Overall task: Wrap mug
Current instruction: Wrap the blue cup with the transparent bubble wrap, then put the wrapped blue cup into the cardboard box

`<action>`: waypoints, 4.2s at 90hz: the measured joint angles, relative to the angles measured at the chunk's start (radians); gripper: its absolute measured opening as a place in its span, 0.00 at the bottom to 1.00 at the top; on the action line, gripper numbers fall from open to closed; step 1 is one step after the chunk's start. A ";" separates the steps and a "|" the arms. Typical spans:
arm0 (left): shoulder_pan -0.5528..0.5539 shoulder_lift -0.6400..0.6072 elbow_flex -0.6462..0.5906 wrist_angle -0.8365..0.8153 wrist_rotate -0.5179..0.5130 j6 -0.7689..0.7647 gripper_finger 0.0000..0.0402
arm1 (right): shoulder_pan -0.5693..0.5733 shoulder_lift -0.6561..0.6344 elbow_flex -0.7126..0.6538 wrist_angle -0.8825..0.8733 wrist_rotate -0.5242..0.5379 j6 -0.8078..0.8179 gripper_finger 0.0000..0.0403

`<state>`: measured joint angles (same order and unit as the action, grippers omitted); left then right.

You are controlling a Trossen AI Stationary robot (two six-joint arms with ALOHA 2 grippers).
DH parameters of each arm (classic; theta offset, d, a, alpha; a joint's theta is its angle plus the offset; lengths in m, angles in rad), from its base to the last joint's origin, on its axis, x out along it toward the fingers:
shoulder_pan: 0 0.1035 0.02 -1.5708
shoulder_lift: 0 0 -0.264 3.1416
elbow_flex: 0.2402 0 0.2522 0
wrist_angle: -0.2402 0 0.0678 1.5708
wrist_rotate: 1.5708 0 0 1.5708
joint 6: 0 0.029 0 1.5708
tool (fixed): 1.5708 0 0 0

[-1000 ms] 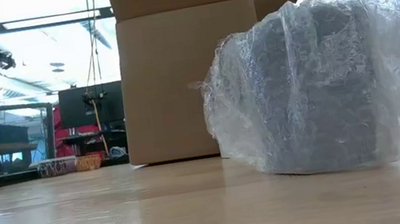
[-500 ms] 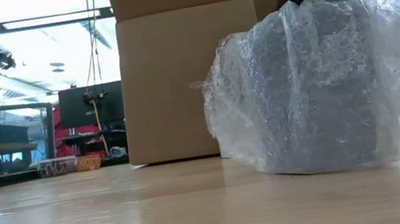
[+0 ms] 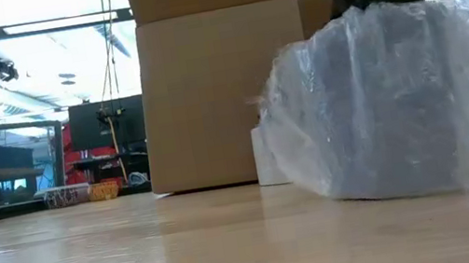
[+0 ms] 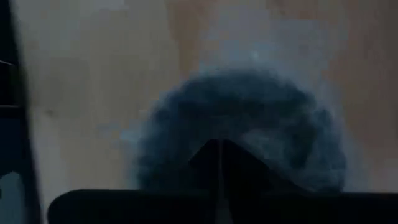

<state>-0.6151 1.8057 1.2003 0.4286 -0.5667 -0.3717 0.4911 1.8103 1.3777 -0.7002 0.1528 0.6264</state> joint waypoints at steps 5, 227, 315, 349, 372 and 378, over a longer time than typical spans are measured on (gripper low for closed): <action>0.000 0.000 0.000 0.000 0.000 0.000 0.26 | 0.000 0.000 0.036 -0.032 0.000 -0.008 0.00; 0.000 0.001 0.000 0.025 0.000 0.000 0.26 | -0.103 0.043 0.225 -0.414 0.007 -0.003 0.58; 0.000 0.001 0.000 0.023 0.000 0.000 0.26 | -0.162 0.040 -0.020 -0.053 -0.133 -0.030 0.58; 0.000 0.001 0.000 0.023 0.000 0.000 0.26 | -0.154 0.034 0.032 -0.081 -0.127 -0.061 0.55; 0.000 0.001 0.000 0.023 0.000 0.000 0.26 | -0.152 0.029 0.093 -0.088 -0.106 -0.081 0.54; 0.000 0.001 0.000 0.024 0.000 0.000 0.26 | -0.152 0.027 0.093 -0.099 -0.101 -0.082 0.54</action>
<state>-0.6151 1.8065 1.2003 0.4524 -0.5665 -0.3714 0.3393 1.8369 1.4712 -0.7988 0.0523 0.5443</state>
